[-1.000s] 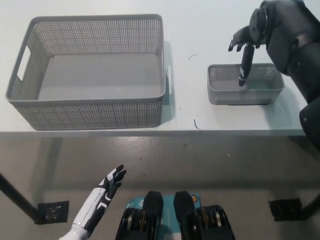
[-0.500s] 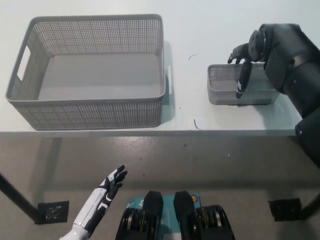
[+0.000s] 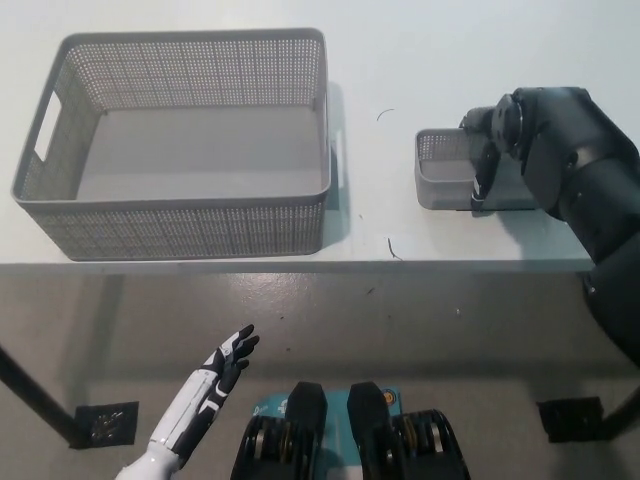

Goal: Use the right hand to pick up a small rectangular container and put it into a bigger container on the left side

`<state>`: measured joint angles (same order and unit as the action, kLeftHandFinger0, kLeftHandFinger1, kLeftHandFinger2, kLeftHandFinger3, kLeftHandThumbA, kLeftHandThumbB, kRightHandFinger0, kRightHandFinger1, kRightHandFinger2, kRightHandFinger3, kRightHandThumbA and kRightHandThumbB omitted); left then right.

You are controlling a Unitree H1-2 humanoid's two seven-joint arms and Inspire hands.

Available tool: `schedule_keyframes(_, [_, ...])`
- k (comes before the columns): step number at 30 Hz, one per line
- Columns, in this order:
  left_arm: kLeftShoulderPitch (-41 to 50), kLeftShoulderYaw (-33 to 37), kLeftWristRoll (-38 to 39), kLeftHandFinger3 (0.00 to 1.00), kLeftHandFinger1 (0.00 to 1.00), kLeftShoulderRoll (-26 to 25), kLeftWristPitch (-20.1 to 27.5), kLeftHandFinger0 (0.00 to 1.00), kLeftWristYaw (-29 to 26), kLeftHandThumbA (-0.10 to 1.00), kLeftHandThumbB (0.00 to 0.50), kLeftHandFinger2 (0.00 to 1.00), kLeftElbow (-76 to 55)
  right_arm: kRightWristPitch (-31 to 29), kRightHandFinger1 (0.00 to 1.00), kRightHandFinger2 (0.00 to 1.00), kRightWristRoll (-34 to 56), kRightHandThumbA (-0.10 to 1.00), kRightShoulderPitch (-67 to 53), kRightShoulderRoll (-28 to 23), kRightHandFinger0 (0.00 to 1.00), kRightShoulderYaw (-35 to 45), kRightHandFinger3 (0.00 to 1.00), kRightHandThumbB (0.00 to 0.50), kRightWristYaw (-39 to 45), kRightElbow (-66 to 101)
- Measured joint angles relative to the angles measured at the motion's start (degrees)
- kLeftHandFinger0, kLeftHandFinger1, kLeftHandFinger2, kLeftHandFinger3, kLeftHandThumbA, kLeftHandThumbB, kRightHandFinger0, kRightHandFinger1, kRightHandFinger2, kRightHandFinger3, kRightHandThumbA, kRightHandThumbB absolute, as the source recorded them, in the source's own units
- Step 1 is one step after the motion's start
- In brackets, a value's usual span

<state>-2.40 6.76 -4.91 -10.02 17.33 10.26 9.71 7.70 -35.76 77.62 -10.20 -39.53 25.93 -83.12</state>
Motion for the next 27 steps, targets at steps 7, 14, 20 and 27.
schedule_keyframes(7, [-0.13, -0.03, 0.01, 1.0, 1.0, 0.0, 0.0, 1.0, 0.29, 1.0, 0.311, 1.0, 0.01, -0.11, 0.76, 0.85, 0.13, 0.03, -1.1, -0.08, 0.63, 1.28, 1.0, 0.211, -3.88, 0.01])
schedule_keyframes(14, [-0.45, -0.05, 0.0, 1.0, 1.0, 0.01, -0.01, 1.0, 0.35, 1.0, 0.32, 1.0, 0.09, -1.62, 0.37, 0.45, 0.0, -0.1, -2.65, -0.58, 0.28, 1.56, 0.67, 0.191, -11.47, 0.07])
schedule_keyframes(20, [-0.67, -0.06, -0.01, 1.0, 1.0, 0.01, -0.01, 1.0, 0.37, 1.0, 0.321, 1.0, 0.09, -3.69, 0.09, 0.25, 0.02, -0.1, -3.25, -0.84, 0.01, 2.08, 0.53, 0.226, -17.51, 0.07])
schedule_keyframes(27, [-0.91, -0.12, -0.02, 1.0, 1.0, 0.0, -0.02, 1.0, 0.39, 1.0, 0.32, 1.0, 0.08, -7.1, 0.44, 0.83, 0.14, -0.1, -1.93, -2.16, 0.0, 4.04, 0.77, 0.188, -23.66, 0.27])
